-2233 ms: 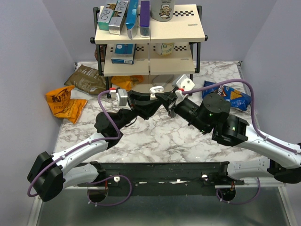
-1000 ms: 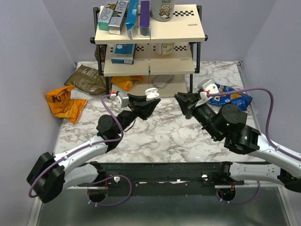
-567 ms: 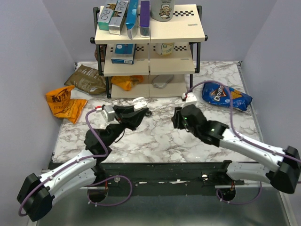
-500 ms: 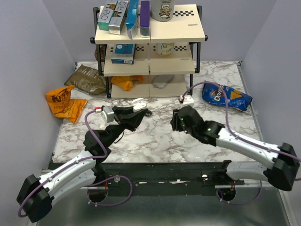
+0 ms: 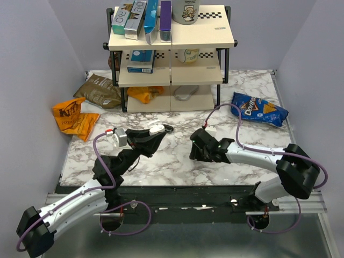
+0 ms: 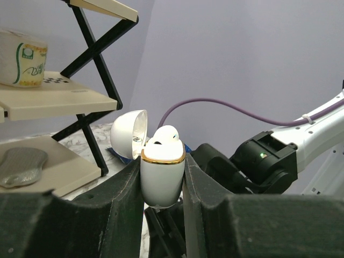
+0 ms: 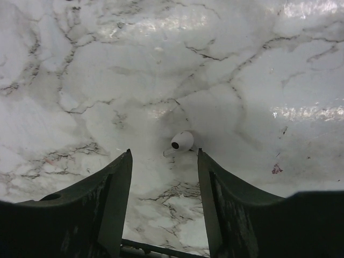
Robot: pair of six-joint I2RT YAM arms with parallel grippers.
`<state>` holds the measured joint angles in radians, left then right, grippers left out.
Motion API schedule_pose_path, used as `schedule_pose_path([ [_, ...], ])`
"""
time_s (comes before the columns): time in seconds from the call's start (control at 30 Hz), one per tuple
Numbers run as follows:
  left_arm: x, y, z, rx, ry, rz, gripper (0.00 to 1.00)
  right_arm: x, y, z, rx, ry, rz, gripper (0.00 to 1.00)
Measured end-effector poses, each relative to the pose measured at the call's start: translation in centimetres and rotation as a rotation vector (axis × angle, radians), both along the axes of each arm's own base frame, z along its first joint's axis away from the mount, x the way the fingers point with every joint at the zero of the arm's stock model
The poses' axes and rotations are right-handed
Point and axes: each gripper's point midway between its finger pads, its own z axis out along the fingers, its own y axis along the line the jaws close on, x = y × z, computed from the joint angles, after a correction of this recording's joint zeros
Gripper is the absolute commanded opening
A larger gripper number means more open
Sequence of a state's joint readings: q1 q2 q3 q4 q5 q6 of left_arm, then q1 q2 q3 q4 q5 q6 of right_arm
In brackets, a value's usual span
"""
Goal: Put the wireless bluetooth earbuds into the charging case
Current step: Pick up the earbud from the center of the board.
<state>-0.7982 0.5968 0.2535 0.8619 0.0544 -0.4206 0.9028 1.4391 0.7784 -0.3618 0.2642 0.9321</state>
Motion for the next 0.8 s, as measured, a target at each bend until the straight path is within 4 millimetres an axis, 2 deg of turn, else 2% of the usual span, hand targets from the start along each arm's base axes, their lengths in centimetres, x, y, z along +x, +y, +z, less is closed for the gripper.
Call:
schedule_pose_path([
  [0.2, -0.6, -0.2, -0.2, 0.01, 0.008, -0.003, 0.0, -0.9, -0.7, -2.1, -0.013, 0.064, -0.061, 0.56],
  [0.57, -0.6, -0.1, -0.4, 0.019, 0.013, 0.016, 0.0, -0.2, -1.0, -2.3, -0.009, 0.072, -0.1, 0.41],
  [0.8, -0.4, -0.1, -0.8, 0.032, 0.021, 0.027, 0.0, 0.2, -1.0, -2.4, -0.013, 0.073, -0.104, 0.42],
])
